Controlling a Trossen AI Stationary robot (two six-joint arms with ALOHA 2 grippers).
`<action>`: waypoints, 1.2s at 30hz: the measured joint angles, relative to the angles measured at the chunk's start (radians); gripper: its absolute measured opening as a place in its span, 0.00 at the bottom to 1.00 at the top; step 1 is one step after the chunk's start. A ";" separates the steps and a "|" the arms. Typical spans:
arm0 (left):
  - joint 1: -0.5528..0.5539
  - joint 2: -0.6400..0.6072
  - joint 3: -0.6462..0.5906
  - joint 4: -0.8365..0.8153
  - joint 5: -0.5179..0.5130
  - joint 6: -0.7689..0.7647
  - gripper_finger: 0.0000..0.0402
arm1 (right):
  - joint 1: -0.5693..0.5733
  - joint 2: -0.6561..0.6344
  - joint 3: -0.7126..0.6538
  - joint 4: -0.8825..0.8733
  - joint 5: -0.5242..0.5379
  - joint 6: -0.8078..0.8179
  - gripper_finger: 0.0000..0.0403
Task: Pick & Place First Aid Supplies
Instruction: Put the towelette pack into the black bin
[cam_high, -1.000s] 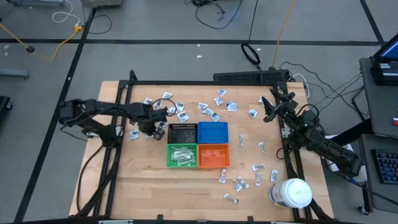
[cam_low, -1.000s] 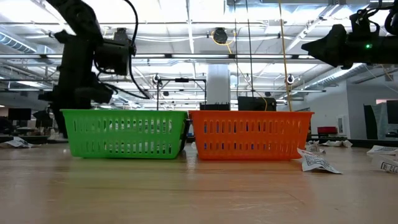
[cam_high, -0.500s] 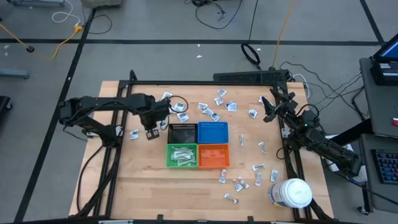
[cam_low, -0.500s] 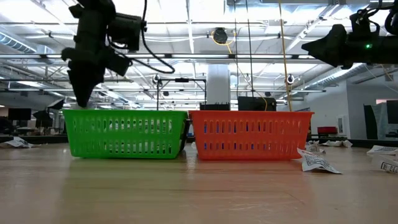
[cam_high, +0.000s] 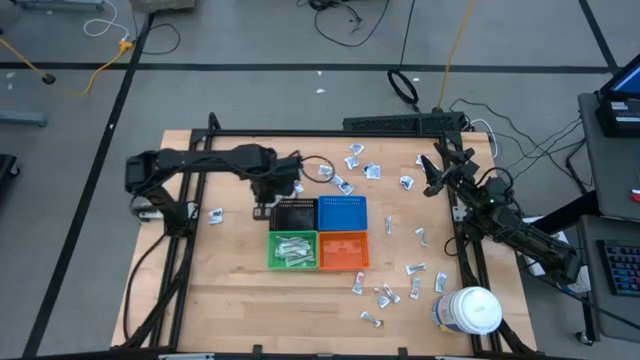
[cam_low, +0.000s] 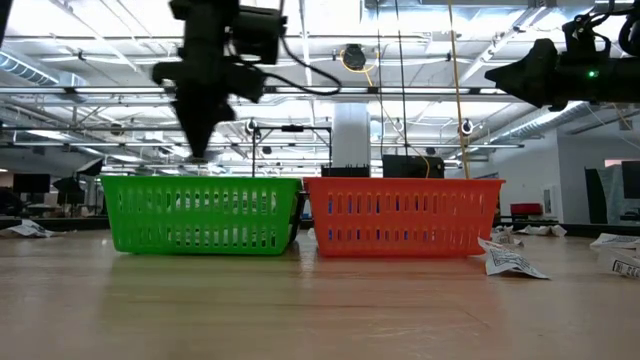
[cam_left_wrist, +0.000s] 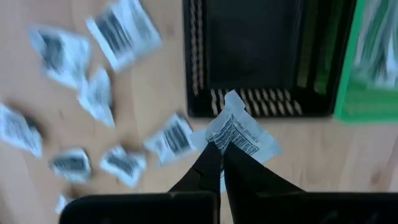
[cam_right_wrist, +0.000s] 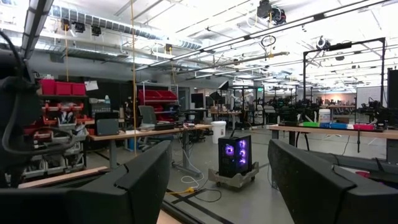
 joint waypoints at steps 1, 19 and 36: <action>-0.002 0.022 0.028 0.000 0.004 0.006 0.02 | 0.000 0.000 0.000 0.000 0.000 0.000 0.65; -0.102 0.249 0.171 0.062 0.022 -0.078 0.01 | 0.000 0.000 0.000 0.000 0.000 0.000 0.65; -0.119 0.303 0.171 0.166 -0.017 -0.198 0.21 | 0.000 0.000 0.000 0.002 0.000 0.000 0.65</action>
